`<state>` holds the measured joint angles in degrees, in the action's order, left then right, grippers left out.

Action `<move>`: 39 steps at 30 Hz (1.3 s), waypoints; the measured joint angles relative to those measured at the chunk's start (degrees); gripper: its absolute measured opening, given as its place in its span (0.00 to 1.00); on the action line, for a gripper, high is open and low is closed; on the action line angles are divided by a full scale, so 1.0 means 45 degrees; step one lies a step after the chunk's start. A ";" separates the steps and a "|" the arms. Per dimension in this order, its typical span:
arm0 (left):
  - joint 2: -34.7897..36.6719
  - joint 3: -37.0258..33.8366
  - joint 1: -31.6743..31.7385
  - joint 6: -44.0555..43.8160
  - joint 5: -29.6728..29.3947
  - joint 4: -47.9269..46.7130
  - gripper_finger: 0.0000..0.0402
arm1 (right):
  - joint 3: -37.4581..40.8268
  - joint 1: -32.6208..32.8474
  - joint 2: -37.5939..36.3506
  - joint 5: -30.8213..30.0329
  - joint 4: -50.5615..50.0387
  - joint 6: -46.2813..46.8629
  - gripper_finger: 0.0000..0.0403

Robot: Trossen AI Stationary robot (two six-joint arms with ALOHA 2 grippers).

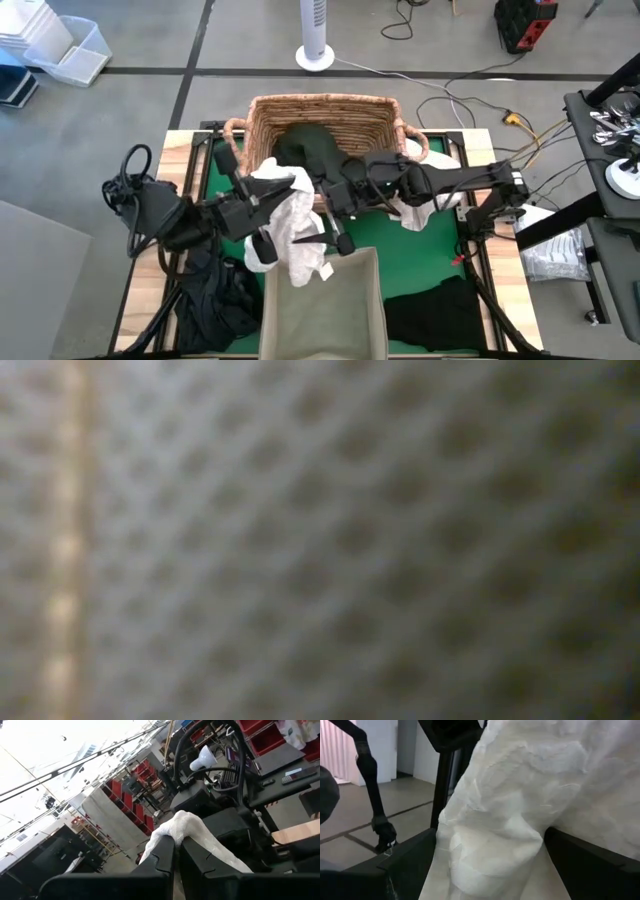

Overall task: Sort clothes
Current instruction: Put the white shirt into the white laundry organizer

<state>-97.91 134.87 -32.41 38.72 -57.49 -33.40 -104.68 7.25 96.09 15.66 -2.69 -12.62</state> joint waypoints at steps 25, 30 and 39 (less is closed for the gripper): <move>0.0838 0.0024 -0.0799 -0.6072 -0.1407 -0.6739 0.62 | 0.0010 0.0000 -0.0414 -0.0466 -0.0494 -0.0696 0.03; 0.1194 0.0010 -0.1183 -0.8931 -0.0214 -0.9472 0.64 | 0.0010 0.0000 -0.0979 -0.0491 -0.0521 -0.0919 0.03; 0.1237 -0.0478 -0.1978 -1.1324 0.0050 -1.0690 0.64 | 0.0010 -0.0010 -0.1788 -0.0603 -0.0596 -0.1279 0.03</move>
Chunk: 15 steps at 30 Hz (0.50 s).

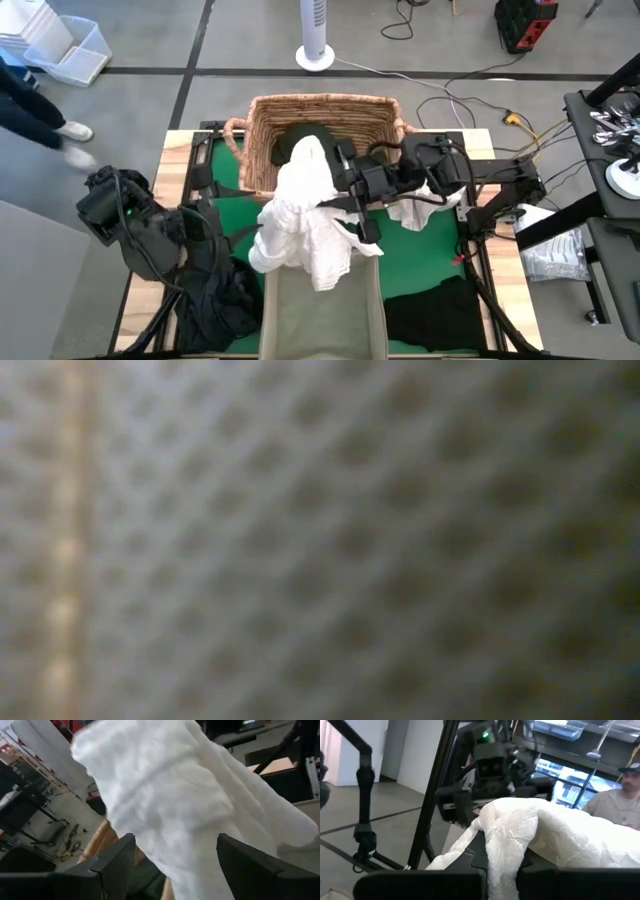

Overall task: Sort clothes
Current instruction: Put the white shirt into the white laundry organizer

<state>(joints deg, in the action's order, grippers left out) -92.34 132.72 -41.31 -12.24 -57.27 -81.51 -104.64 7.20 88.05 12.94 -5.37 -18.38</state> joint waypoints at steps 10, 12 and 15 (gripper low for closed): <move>0.0169 -0.3121 -0.0643 -0.2030 -0.2101 0.0576 0.67 | 0.0000 -0.0024 -0.0027 -0.0933 0.0087 -0.0484 0.03; 0.0323 -0.3907 -0.0709 -0.2686 -0.3086 0.0692 0.69 | 0.0000 -0.0024 0.0038 -0.0931 0.0273 -0.0485 0.03; 0.0628 -0.4909 -0.0802 -0.3167 -0.3838 0.1284 0.72 | 0.0000 -0.0024 0.0049 -0.0927 0.0444 -0.0489 0.03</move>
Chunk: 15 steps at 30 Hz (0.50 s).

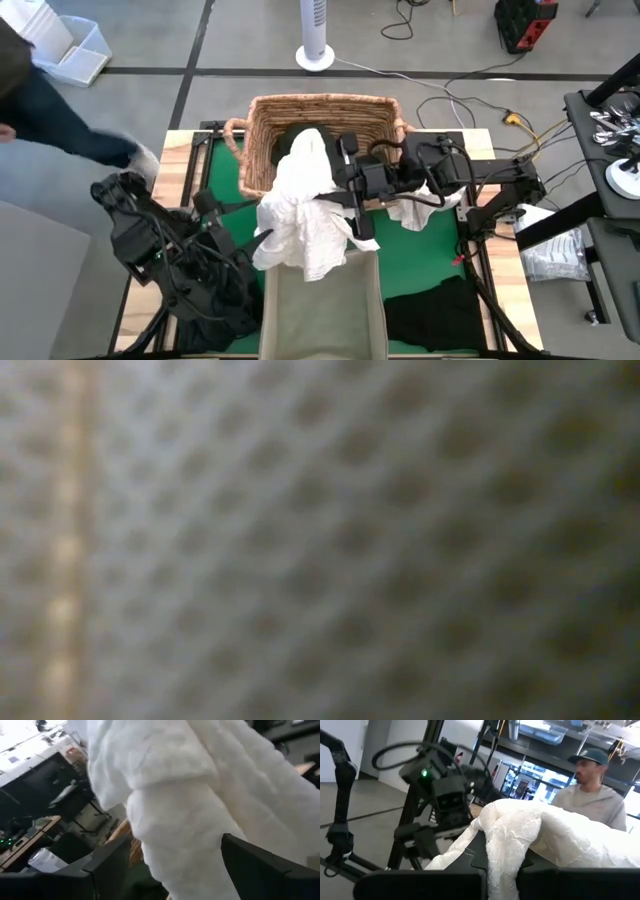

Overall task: Sort clothes
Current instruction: Put the white shirt into the white laundry organizer

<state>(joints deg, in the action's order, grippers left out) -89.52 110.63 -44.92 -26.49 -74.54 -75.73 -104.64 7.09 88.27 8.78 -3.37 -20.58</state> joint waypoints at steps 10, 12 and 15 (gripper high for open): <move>0.1334 -0.3137 0.0149 0.3487 0.0191 0.6481 0.78 | 0.0000 0.0000 0.0000 0.0039 0.0752 -0.0330 0.03; 0.1645 -0.3803 0.0370 0.4830 0.0604 0.8481 0.78 | 0.0000 0.0000 0.0000 0.0039 0.0819 -0.0330 0.03; 0.2218 -0.4795 0.0947 0.6707 0.1786 1.1296 0.78 | 0.0000 0.0003 0.0000 0.0039 0.0827 -0.0323 0.03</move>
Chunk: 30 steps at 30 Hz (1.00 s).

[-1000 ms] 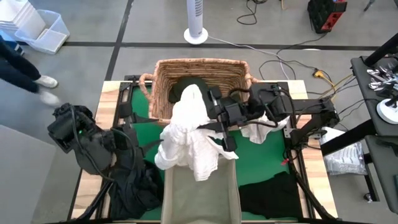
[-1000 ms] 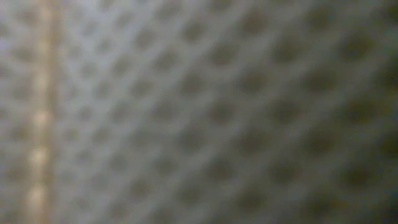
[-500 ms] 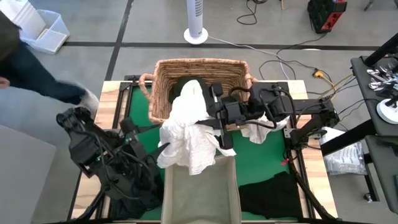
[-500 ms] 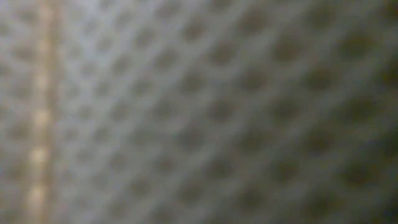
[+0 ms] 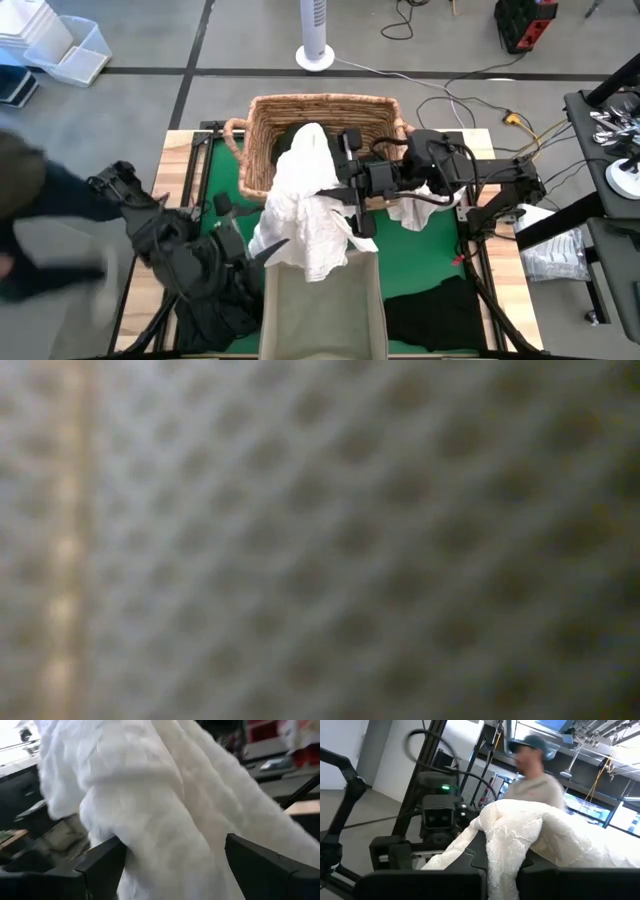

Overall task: Sort clothes
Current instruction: Put the white shirt into the white laundry organizer

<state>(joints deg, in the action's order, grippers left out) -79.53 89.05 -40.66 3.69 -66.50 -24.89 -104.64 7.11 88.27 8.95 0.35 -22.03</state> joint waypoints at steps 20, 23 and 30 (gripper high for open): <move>0.1177 -0.3486 0.3793 0.3066 0.8567 0.6984 0.78 | 0.0000 0.0001 0.0000 -0.0005 -0.0010 0.0261 0.03; 0.0992 -0.3397 0.4093 0.3210 0.8634 0.7275 0.78 | -0.0004 0.0001 0.0105 -0.0024 0.0050 0.0256 0.03; 0.0701 -0.3105 0.4528 0.3311 0.9608 0.7329 0.75 | -0.0015 0.0006 0.0549 -0.0492 0.0031 -0.0021 0.03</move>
<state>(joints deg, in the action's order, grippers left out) -76.38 75.08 -20.28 18.59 -23.27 8.09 -104.71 7.14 90.74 6.74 0.50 -22.13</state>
